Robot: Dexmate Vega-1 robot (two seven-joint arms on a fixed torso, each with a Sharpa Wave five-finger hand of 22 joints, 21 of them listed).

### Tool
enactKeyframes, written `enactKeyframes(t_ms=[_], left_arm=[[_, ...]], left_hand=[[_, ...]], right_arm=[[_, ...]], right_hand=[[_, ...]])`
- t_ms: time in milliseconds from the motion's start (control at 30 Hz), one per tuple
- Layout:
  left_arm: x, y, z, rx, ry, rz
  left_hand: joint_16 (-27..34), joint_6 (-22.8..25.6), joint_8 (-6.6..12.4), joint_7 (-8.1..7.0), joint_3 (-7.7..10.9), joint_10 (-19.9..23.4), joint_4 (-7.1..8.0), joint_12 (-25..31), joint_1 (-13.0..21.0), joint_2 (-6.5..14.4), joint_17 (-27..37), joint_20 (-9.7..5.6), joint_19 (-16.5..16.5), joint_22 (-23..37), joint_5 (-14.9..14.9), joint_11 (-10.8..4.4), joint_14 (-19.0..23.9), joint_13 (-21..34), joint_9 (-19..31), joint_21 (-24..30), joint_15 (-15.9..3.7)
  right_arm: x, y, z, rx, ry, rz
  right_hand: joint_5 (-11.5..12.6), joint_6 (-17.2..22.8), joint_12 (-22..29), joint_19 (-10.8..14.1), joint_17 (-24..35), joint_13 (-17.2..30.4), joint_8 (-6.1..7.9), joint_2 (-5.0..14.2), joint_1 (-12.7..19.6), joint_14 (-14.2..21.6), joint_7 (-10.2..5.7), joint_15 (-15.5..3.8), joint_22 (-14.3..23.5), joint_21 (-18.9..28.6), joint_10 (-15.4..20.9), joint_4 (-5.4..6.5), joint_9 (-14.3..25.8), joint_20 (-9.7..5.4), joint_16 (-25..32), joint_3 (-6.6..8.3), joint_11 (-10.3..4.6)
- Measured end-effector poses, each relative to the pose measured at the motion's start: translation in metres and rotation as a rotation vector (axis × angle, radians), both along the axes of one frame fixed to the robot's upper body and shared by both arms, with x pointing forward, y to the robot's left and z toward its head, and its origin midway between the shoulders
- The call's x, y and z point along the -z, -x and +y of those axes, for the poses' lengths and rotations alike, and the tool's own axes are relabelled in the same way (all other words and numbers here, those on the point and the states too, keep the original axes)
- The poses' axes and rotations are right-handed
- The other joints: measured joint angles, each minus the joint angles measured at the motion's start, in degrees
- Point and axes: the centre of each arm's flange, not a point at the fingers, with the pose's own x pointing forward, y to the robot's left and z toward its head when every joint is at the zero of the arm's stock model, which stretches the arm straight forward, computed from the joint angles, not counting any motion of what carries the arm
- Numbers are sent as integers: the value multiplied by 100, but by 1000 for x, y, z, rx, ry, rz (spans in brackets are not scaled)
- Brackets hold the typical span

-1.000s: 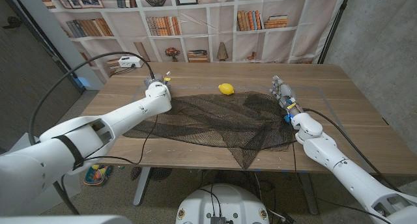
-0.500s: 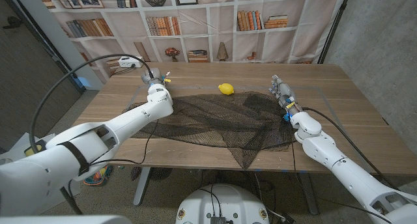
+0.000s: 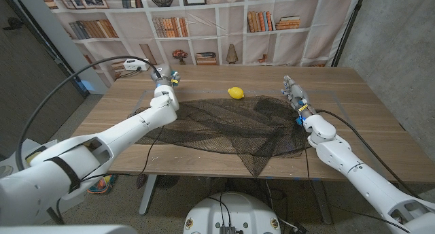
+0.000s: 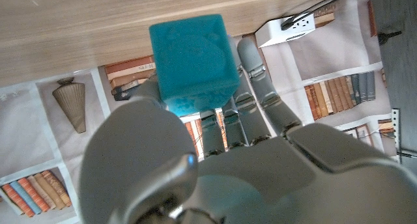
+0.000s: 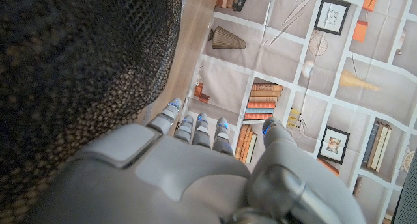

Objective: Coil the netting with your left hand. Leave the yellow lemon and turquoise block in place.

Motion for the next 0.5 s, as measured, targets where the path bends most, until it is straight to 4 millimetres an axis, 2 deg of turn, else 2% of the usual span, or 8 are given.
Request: enactKeyframes(t_ms=[100, 133, 200, 233, 500], left_arm=[[0, -1, -5, 31, -8, 6], [-4, 8, -4, 60, -19, -11], [-5, 7, -9, 90, -30, -3], [-7, 14, -6, 102, -38, -14], [-12, 26, -18, 214, -102, -7]], left_hand=[[-5, 0, 0, 0, 0, 0, 0, 7, 0, 0, 2, -21, -21, -11, 0, 0, 0, 0, 0, 23, 0], [-9, -1, 0, 0, 0, 0, 0, 8, 0, 0, 5, -21, -21, -13, 0, 0, 0, 0, 0, 43, 0], [-20, 9, 0, -10, 0, -2, 0, 10, 0, 0, 163, -21, -21, -13, 0, -2, 0, 0, 0, 50, 0], [-20, 10, 0, -11, 0, -13, 0, 19, 0, 0, 163, -42, -42, -13, 0, -13, 0, 0, 0, 83, 0], [-21, 18, -1, -21, 6, -30, 38, 39, 0, 0, 242, -31, -73, -37, 0, -30, 0, 0, -1, 172, 0]], right_arm=[[-1, 1, 0, -1, 2, -3], [-2, 1, 0, 3, 7, -7], [-3, 2, 0, 2, 9, -9], [-3, 2, 0, 5, 11, -10], [-5, 6, 1, 8, 19, -22]], right_hand=[[0, 0, 0, 0, 0, 0, 0, 0, 0, 0, 0, 0, 0, 0, 0, 0, 0, 0, 0, 0, 0], [0, 0, 0, 0, 0, 0, 0, 0, 0, 0, 0, 0, 0, 0, 0, 0, 0, 0, 0, 0, 0], [0, 0, 0, 0, 0, 0, 0, 0, 0, 0, 0, 0, 0, 0, 0, 0, 0, 0, 0, 0, 0], [0, 0, 0, 0, 0, 0, 0, 0, 0, 0, 0, 0, 0, 0, 0, 0, 0, 0, 0, 0, 0], [0, 0, -28, 0, 0, 0, 0, 0, 0, 0, 0, 0, 0, 0, 30, 0, 0, 0, 0, 0, -31]])
